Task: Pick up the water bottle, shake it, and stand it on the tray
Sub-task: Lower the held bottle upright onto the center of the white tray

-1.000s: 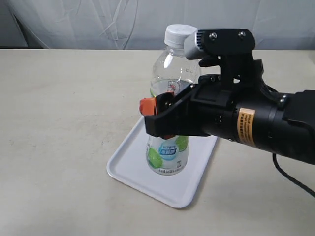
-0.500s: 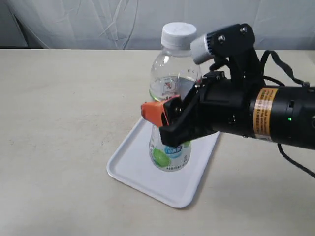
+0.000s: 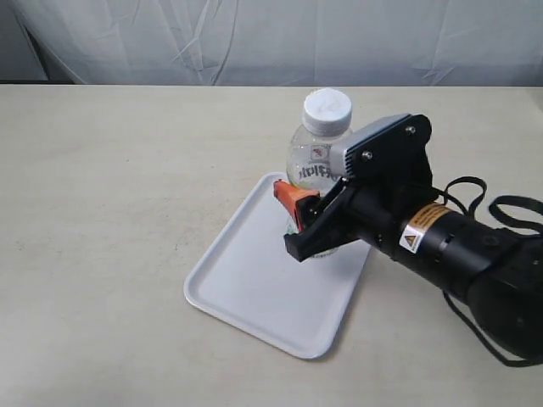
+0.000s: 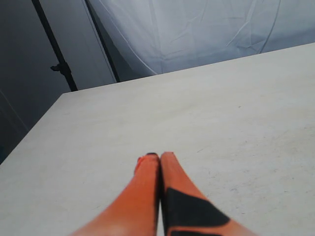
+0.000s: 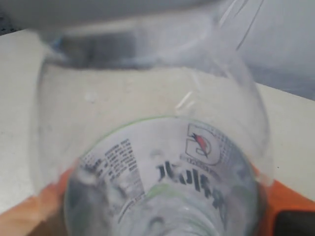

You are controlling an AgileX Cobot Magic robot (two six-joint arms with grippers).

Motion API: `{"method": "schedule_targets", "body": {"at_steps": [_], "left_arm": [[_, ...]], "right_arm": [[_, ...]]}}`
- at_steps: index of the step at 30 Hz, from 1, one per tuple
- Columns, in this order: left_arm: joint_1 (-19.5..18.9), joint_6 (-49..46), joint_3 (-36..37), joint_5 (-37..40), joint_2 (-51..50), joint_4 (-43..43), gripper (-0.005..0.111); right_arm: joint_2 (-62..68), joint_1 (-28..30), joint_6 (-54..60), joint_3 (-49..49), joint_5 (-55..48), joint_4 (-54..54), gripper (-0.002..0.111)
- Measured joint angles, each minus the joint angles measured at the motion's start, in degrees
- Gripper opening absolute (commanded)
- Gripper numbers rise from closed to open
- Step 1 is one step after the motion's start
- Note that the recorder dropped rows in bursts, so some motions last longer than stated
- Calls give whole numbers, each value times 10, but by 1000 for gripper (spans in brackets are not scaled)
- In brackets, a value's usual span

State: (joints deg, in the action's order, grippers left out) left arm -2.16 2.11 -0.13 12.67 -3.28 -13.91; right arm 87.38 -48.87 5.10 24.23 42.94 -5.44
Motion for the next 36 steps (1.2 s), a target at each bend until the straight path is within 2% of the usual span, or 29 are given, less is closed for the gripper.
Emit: {"method": "schedule_targets", "body": {"at_steps": [4, 8, 18, 27, 36], "left_arm": [[0, 0, 0, 0, 0, 0, 0], [0, 0, 0, 0, 0, 0, 0], [0, 0, 0, 0, 0, 0, 0], [0, 0, 0, 0, 0, 0, 0], [0, 0, 0, 0, 0, 0, 0]], "right_arm": [[59, 0, 3, 20, 73, -22, -1], [108, 0, 3, 46, 96, -26, -1], [173, 0, -51, 66, 99, -26, -1], [174, 1, -111, 71, 86, -42, -1], [174, 1, -117, 71, 84, -30, -1]]}}
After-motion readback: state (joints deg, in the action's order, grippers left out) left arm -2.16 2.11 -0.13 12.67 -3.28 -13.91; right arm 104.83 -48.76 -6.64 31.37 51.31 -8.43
